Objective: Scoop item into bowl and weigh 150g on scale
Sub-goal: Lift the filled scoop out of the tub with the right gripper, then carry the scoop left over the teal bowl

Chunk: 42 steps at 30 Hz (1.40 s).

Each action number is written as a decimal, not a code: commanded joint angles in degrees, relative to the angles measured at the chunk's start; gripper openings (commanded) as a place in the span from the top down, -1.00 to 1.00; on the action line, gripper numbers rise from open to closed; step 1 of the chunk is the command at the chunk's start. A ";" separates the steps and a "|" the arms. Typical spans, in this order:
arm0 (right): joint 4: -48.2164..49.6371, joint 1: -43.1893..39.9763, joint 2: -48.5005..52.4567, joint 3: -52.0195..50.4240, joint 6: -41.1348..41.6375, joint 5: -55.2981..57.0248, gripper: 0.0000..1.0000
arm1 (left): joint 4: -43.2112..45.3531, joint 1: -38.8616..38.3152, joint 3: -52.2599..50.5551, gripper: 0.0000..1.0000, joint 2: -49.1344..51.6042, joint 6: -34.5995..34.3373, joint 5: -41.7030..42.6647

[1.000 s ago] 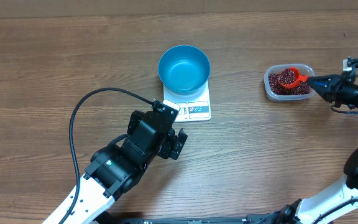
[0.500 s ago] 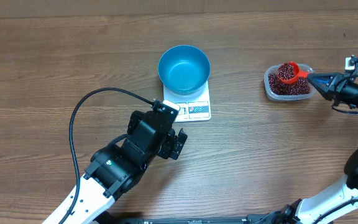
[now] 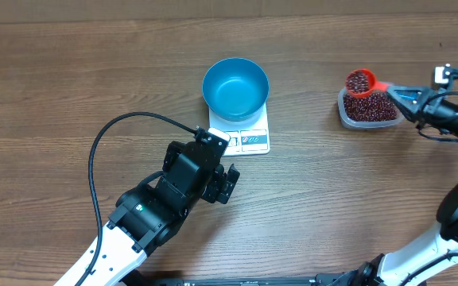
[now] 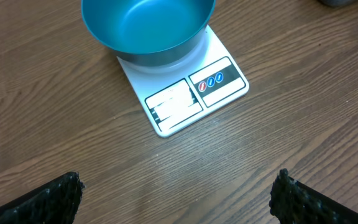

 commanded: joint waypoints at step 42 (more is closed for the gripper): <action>40.92 34.69 0.17 -0.35 24.87 12.96 0.93 | 0.07 0.09 -0.42 -0.99 0.35 0.66 0.44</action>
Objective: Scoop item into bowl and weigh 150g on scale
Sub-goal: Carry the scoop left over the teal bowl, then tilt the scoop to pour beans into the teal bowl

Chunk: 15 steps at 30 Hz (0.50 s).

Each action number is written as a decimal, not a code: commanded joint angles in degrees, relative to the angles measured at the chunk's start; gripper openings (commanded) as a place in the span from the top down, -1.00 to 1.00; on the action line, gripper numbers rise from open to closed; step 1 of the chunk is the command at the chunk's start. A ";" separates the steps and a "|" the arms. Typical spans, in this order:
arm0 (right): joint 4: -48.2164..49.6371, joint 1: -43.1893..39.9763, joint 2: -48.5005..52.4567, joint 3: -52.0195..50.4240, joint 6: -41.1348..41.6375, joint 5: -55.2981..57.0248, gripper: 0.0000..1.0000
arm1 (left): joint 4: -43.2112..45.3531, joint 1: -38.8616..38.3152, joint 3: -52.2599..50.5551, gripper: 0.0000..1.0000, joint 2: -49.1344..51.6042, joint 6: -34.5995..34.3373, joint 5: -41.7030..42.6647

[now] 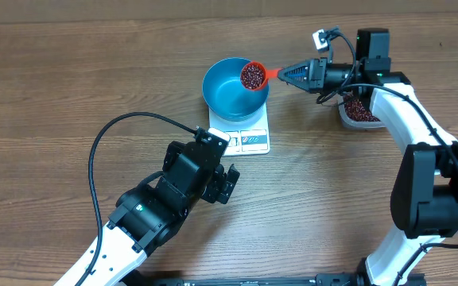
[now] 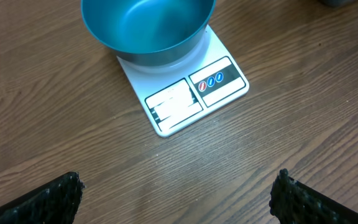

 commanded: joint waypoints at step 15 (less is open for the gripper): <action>2.58 2.45 0.17 -0.07 -15.41 8.50 0.93 | 0.07 0.07 -0.37 -0.99 0.35 0.66 0.44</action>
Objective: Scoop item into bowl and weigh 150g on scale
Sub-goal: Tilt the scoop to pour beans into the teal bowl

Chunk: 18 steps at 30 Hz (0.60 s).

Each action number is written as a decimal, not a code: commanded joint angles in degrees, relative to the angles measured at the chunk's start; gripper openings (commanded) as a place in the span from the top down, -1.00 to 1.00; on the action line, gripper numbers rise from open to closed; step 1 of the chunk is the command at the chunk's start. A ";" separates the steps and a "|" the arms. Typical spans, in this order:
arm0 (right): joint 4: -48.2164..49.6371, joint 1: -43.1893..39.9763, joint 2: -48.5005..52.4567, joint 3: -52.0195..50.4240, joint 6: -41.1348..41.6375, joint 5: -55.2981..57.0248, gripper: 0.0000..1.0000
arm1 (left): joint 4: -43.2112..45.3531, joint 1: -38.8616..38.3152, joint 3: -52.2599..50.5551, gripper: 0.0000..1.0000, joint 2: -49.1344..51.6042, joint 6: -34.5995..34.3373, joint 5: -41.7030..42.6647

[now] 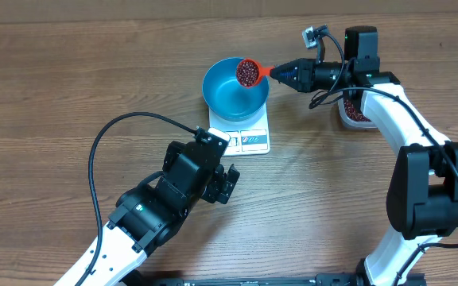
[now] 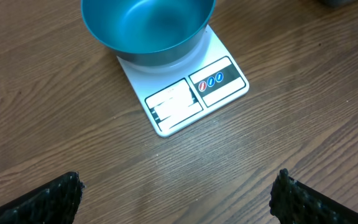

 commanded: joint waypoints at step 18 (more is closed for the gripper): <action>0.55 0.02 0.17 -0.07 -33.22 -3.80 0.93 | 0.07 0.07 -0.37 -0.99 0.35 0.66 0.44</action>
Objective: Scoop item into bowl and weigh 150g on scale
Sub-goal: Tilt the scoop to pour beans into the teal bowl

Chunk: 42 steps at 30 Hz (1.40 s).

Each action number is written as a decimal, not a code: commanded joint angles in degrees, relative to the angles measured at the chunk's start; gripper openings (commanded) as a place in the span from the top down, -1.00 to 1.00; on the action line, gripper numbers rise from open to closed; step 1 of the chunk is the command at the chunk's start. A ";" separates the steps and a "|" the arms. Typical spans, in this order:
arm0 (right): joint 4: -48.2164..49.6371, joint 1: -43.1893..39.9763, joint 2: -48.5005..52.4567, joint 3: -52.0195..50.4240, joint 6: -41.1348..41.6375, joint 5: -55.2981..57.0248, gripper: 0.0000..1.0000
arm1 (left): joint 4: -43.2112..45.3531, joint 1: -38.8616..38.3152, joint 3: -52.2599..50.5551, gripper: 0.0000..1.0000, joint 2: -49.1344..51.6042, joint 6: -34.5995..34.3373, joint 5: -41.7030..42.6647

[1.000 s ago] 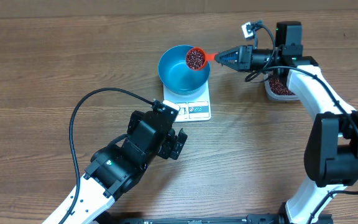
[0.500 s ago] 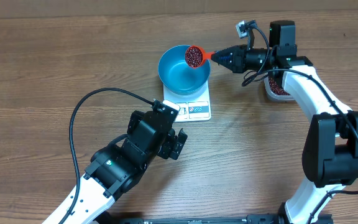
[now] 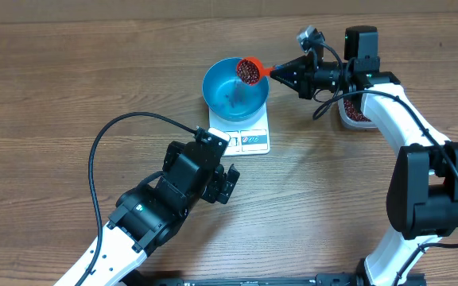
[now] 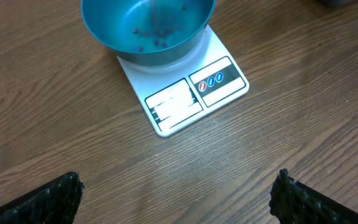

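Note:
A blue bowl point(image 3: 234, 89) stands on a white scale point(image 3: 249, 140); in the left wrist view a few dark red beans lie in the bowl point(image 4: 148, 28) above the scale point(image 4: 185, 96). My right gripper point(image 3: 294, 75) is shut on the handle of a red scoop point(image 3: 250, 70) full of beans, tilted over the bowl's far right rim. My left gripper point(image 3: 227, 183) point(image 4: 176, 199) stands open just in front of the scale with nothing between its fingers point(image 4: 48, 199).
A clear tub of red beans point(image 3: 356, 114) sits at the right, partly under my right arm. The left arm's black cable point(image 3: 102, 143) loops over the table left of the scale.
The scoop has tilted over the bowl's rim and beans now lie in the bowl, which was empty. The left arm has not moved.
My right gripper first held the filled scoop over the bean tub at the far right. Then it held the scoop over the bowl's right rim, then slightly further in. Now the scoop is tipped and beans are in the bowl. The left gripper stayed open throughout.

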 commanded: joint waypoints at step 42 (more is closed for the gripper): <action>3.91 0.00 0.17 -0.07 -38.95 -7.02 0.92 | 0.07 0.09 -0.37 -0.99 0.35 0.66 0.44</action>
